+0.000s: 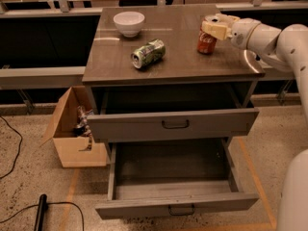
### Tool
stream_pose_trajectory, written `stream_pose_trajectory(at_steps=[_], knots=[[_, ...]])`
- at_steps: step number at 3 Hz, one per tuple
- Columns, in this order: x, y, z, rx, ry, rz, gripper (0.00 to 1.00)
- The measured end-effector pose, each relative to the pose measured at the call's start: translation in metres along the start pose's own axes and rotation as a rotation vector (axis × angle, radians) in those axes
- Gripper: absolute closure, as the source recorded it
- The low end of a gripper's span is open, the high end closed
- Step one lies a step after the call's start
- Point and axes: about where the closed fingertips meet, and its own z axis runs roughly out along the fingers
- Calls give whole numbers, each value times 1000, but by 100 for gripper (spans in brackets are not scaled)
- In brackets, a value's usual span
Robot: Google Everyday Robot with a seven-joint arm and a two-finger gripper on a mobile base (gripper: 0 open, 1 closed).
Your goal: Place coke can into middle drawer
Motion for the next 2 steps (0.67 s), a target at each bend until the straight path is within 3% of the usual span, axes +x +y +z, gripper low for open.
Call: stream_pose_trajectory(at_steps=[1, 2], knots=[[14, 21, 15, -43, 5, 17, 100], [10, 21, 15, -43, 5, 17, 100]])
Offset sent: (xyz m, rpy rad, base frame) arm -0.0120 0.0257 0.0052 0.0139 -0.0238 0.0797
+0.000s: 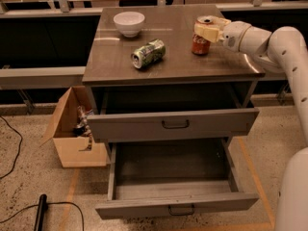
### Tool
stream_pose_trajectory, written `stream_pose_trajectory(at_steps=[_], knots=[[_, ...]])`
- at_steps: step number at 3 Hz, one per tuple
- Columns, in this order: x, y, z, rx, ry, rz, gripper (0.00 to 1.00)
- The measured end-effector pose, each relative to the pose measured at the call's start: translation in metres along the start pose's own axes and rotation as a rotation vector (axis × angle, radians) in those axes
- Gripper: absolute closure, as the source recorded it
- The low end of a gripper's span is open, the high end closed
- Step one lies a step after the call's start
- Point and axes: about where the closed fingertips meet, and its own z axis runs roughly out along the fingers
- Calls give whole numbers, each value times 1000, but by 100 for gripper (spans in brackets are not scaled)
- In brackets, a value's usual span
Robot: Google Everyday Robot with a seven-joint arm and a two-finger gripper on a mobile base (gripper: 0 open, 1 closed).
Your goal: Place coke can into middle drawer
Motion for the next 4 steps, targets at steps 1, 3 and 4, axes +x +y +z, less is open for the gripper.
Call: stream_pose_trajectory(at_steps=[1, 3, 4], knots=[[0, 0, 0, 0, 0, 0, 100], [-48, 75, -37, -142, -97, 72, 100], [-62, 111, -52, -216, -120, 90, 100]])
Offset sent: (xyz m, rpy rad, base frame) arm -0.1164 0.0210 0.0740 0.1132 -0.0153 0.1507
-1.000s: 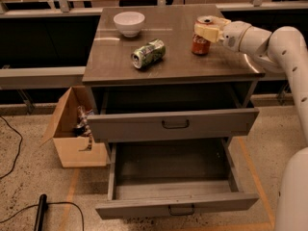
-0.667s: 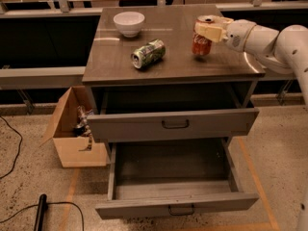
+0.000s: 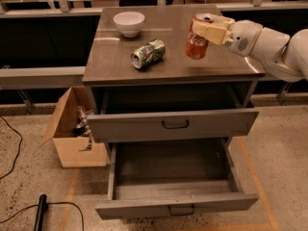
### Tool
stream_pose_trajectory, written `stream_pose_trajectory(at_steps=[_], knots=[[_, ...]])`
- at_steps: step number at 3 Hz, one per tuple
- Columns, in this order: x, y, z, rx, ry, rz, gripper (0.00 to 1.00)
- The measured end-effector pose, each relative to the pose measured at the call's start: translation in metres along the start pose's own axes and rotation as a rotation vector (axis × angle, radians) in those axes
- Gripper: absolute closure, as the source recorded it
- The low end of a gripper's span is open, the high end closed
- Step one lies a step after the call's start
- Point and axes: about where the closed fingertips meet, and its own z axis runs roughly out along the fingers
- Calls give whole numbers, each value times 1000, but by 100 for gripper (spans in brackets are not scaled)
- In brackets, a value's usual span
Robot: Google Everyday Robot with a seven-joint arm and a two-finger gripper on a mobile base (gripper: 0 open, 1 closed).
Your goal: Place coke can into middle drawer
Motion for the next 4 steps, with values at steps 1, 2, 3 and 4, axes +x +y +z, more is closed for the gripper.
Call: stream_pose_trajectory(at_steps=[1, 2, 3, 4], knots=[[3, 52, -12, -112, 20, 16, 100], [16, 83, -31, -123, 61, -19, 100], [31, 90, -30, -137, 80, 2, 100], [28, 100, -31, -145, 71, 30, 100]])
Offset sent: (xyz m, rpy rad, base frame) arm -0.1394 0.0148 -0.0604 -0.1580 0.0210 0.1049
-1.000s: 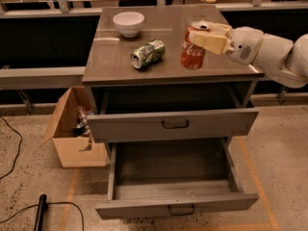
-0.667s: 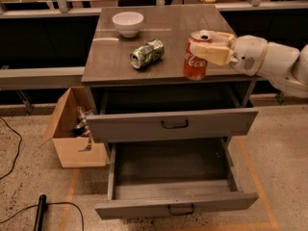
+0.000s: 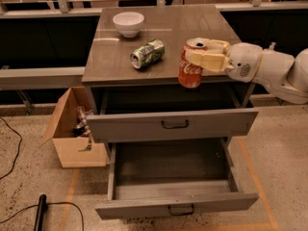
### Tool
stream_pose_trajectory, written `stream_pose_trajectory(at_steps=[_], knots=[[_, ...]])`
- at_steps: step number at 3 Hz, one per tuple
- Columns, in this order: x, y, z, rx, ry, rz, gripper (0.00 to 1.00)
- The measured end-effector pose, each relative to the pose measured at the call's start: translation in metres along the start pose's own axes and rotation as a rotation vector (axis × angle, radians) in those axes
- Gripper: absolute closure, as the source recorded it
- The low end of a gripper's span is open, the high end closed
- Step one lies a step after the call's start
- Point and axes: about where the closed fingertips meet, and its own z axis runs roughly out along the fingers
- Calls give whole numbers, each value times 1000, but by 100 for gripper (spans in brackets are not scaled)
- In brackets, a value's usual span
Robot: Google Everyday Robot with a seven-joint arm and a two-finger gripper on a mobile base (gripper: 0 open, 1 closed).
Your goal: Place coke can into middle drawer
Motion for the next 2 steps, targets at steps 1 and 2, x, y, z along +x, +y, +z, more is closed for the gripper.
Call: stream_pose_trajectory(at_steps=[1, 2], knots=[[-4, 36, -5, 4, -11, 64, 100], [31, 86, -8, -14, 25, 109, 100]])
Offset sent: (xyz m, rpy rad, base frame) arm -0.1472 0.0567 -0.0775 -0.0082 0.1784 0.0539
